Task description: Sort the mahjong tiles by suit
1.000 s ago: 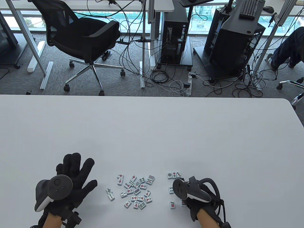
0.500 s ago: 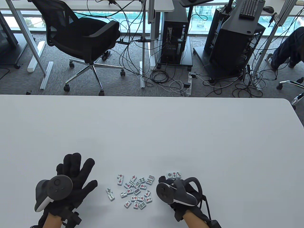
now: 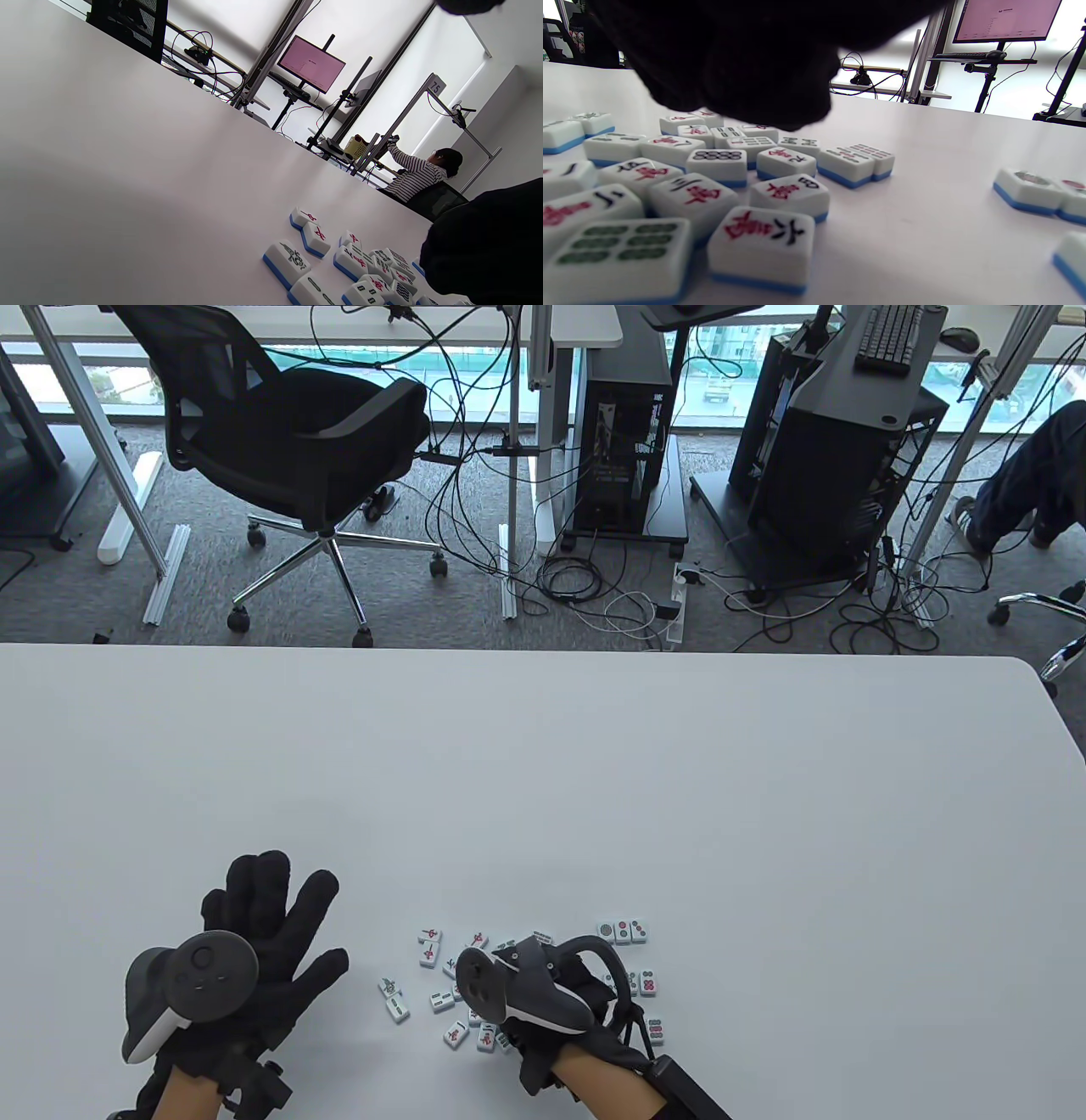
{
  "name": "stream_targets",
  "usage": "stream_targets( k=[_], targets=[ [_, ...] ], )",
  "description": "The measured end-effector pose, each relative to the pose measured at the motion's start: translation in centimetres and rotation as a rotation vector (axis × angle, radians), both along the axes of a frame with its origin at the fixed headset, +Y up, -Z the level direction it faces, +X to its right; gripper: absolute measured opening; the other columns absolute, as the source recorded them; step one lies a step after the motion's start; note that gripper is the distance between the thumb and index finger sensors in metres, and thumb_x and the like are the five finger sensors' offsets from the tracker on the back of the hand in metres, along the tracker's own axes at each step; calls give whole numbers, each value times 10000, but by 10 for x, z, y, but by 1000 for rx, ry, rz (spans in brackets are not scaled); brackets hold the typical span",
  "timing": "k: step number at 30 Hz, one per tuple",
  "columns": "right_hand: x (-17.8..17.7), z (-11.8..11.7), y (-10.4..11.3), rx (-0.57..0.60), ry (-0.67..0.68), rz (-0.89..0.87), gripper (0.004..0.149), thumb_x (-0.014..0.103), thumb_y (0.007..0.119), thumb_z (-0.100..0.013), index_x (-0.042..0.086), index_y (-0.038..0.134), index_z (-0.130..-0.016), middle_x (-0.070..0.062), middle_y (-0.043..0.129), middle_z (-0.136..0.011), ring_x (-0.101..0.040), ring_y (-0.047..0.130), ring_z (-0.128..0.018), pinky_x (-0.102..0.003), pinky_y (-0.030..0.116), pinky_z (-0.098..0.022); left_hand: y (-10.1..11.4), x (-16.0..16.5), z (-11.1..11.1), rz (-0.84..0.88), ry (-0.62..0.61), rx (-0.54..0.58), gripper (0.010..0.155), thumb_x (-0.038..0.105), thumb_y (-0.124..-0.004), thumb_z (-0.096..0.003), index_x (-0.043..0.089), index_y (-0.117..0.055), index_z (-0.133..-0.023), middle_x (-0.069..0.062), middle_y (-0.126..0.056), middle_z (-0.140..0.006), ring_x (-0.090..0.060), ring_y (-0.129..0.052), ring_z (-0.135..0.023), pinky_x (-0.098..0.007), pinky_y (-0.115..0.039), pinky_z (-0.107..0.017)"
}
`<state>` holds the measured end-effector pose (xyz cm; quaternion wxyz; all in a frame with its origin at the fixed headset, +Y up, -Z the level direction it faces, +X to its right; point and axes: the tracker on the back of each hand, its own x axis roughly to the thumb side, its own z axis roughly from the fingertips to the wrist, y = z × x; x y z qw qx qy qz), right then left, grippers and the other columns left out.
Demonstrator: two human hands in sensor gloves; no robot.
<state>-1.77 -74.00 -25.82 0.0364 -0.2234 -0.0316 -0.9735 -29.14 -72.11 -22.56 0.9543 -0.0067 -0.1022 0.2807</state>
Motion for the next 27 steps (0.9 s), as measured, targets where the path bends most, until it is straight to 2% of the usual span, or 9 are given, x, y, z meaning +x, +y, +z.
stream_targets(
  k=[9, 17, 21, 27],
  targets=[
    [-24, 2, -10, -9, 38, 25, 415, 442, 833, -438, 97, 909, -654, 4, 961, -312, -98, 863, -45, -252, 784, -30, 0, 0, 0, 1, -8, 2, 799, 728, -585, -461, 405, -282, -1125, 162, 134, -1102, -145, 225, -1051, -545, 112, -707],
    [-47, 3, -14, 63, 44, 92, 418, 451, 836, -433, 99, 910, -647, 7, 956, -302, -93, 856, -38, -249, 781, -27, 1, 0, 1, 8, -7, 6, 798, 727, -585, -462, 405, -279, -1125, 161, 135, -1102, -146, 226, -1050, -545, 112, -706],
    [-58, 6, -15, 93, 90, 98, 415, 448, 838, -430, 103, 909, -648, 8, 954, -301, -91, 853, -39, -249, 779, -29, 1, 0, 1, 8, -7, 6, 798, 727, -586, -461, 405, -282, -1124, 163, 135, -1101, -145, 225, -1050, -545, 113, -706],
    [-64, 10, -12, 44, 156, 2, 474, 448, 834, -427, 90, 883, -735, -12, 963, -352, -102, 868, -74, -254, 788, -54, 1, 0, 1, 9, -4, 7, 797, 727, -586, -462, 405, -280, -1124, 163, 134, -1101, -146, 225, -1050, -545, 113, -706]
  ],
)
